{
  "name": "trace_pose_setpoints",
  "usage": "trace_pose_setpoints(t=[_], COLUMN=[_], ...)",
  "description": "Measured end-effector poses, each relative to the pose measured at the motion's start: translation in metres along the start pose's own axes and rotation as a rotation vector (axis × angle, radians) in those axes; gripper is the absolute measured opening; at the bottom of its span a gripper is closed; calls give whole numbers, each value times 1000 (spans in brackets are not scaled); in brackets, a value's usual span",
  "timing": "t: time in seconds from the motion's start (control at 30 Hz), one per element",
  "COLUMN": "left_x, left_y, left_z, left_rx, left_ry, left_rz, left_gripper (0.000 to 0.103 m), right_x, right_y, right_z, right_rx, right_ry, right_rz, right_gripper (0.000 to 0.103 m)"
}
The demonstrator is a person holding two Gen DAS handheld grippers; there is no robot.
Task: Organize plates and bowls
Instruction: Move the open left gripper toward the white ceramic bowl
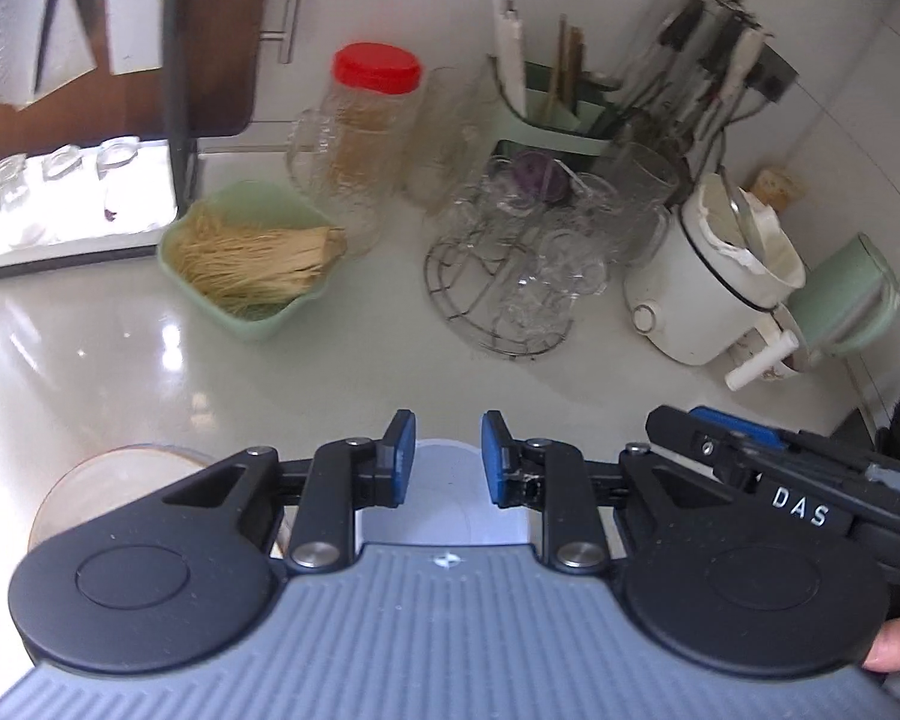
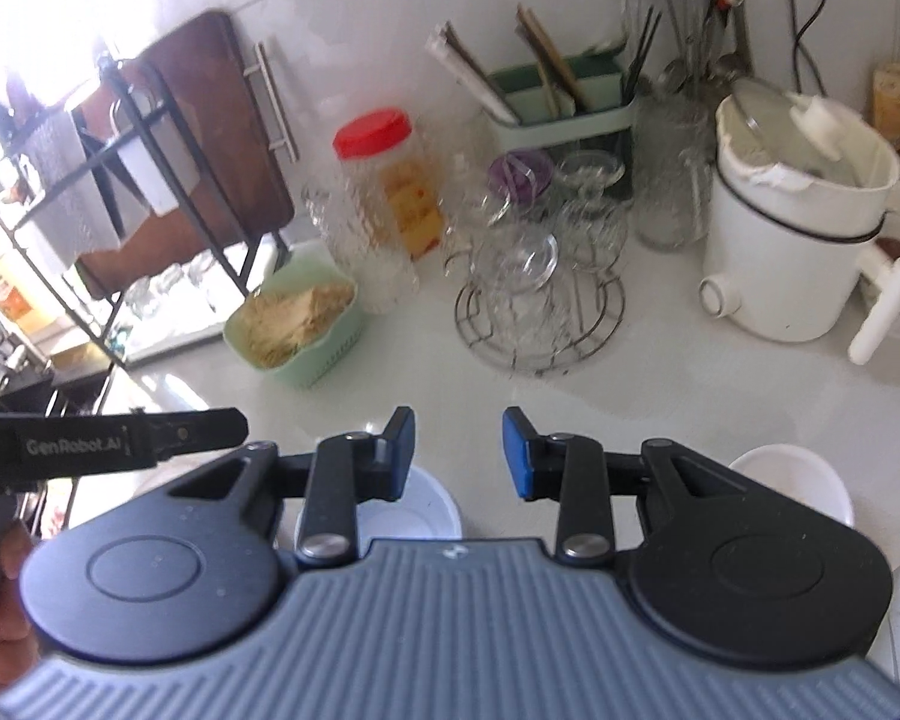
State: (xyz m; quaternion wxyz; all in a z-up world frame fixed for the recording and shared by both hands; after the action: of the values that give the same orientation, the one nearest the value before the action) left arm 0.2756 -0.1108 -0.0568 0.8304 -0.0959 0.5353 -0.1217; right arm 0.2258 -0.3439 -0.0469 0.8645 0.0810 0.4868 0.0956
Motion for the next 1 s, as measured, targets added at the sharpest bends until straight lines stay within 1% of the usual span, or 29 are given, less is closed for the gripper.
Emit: trace_pose_setpoints(t=[0.1, 0.23, 0.47, 0.53, 0.67, 0.8, 1.0], left_x=[2, 7, 18, 22, 36, 52, 77], left_y=[-8, -21, -51, -60, -84, -111, -154], left_z=[4, 8, 13, 15, 14, 10, 7], left_rx=[37, 76, 156, 167, 205, 247, 338], left_ry=[11, 21, 34, 44, 68, 100, 144], left_rz=[-11, -31, -54, -74, -105, -144, -192], left_gripper=[28, 28, 28, 28, 28, 28, 28], right_x=[-6, -14, -29, -33, -39, -50, -66], right_y=[-5, -17, -42, -50, -68, -90, -121], right_z=[-1, -4, -11, -13, -22, -32, -43], right_rx=[16, 83, 144, 157, 182, 243, 317], right_ry=[-25, -57, -101, -110, -110, -127, -153], right_rz=[-18, -26, -79, -94, -121, -169, -238], right_gripper=[35, 35, 35, 35, 35, 35, 35])
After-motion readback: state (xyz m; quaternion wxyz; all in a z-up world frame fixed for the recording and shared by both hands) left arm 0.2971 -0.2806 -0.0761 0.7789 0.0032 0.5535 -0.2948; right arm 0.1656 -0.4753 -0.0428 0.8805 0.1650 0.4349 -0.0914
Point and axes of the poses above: each gripper's, at about its wrist camera, not at the fingertips, and x roughly the way its jaws point, y to its left, z to its top, the point moved 2 cm from there along x, roughly the way its jaws point, and after that the axes turned 12 degrees about y, right-handed, at the moved point
